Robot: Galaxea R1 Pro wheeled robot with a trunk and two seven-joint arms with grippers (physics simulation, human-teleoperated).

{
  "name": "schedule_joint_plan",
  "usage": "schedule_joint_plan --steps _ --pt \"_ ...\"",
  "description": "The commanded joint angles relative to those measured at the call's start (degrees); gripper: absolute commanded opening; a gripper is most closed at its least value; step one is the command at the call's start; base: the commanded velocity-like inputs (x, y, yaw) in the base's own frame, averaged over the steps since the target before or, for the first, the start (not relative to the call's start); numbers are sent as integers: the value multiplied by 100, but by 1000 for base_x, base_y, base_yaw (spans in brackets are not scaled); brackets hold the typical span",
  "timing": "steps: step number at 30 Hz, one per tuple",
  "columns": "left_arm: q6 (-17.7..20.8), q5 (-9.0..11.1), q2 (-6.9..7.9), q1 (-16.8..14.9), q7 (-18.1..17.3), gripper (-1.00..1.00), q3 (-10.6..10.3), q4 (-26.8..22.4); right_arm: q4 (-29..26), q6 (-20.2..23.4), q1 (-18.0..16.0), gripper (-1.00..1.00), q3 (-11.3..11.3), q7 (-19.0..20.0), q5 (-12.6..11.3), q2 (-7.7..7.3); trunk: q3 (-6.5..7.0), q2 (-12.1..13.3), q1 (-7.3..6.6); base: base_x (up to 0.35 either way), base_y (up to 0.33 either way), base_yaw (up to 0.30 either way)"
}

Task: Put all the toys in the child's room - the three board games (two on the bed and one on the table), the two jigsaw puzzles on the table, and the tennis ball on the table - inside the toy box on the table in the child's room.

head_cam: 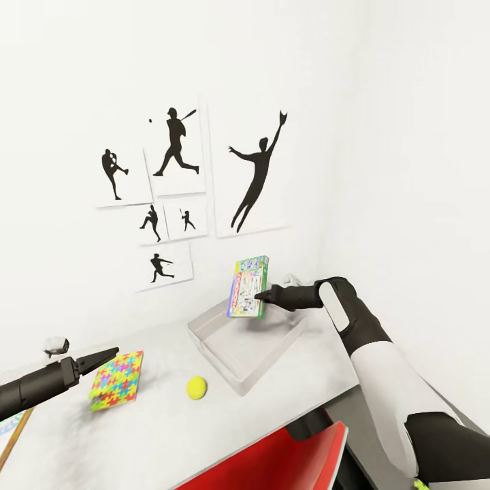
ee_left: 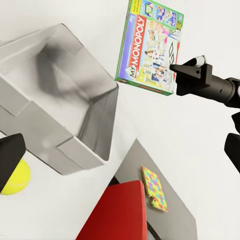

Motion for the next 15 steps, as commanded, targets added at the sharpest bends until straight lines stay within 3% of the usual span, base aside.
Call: schedule_joint_plan --steps 1,8,15 --pt "58 -60 -1 -7 -54 100 7 -6 -2 14 -6 -100 -4 54 50 0 -13 -13 4 1 -37 90" --pt "58 -60 -1 -8 -54 100 5 -6 -2 14 -6 -100 2 57 50 0 -13 -13 4 28 -41 193" --pt "58 -60 -2 -8 -54 100 2 -6 -2 14 2 -100 8 59 50 0 -13 -13 4 44 -30 43"
